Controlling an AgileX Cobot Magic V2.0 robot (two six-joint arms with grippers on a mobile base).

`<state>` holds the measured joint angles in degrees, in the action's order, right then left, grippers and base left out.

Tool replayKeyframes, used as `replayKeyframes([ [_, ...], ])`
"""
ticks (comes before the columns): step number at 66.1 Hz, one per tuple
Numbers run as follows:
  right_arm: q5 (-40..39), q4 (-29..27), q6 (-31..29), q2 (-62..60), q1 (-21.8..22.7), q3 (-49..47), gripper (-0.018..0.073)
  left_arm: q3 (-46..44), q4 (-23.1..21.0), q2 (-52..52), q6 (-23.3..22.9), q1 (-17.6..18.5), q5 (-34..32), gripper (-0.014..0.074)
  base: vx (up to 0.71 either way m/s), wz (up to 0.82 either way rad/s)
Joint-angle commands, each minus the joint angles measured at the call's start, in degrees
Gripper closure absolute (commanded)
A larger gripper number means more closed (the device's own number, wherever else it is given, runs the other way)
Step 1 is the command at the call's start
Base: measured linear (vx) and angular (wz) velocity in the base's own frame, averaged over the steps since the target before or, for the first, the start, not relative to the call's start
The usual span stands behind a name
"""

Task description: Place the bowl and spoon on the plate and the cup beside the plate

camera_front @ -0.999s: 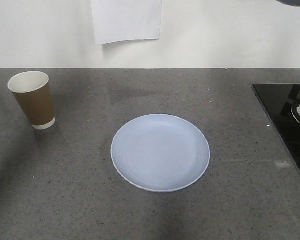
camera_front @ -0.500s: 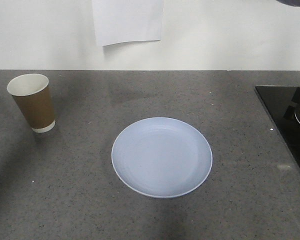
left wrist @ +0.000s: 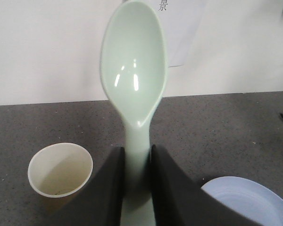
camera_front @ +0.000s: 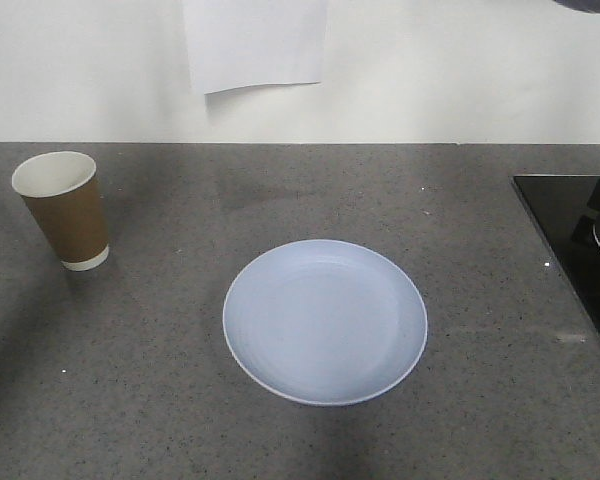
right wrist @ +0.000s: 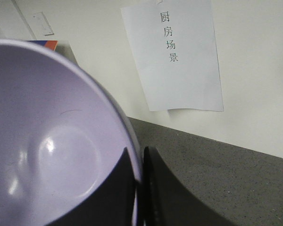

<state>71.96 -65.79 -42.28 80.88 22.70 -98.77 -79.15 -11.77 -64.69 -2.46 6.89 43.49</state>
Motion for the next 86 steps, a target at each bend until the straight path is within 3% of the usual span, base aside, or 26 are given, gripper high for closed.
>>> replayKeyframes([
  [1, 1.21, -3.96, -0.57, -1.63, 0.19, -1.49, 0.0565, -1.54, -1.01, 0.97, 0.22, 0.0, -3.76, 0.0602, 0.02, 0.01],
  [86, 1.21, -3.96, -0.57, -1.63, 0.19, -1.49, 0.0565, -1.54, -1.01, 0.97, 0.22, 0.0, -3.76, 0.0602, 0.02, 0.0],
])
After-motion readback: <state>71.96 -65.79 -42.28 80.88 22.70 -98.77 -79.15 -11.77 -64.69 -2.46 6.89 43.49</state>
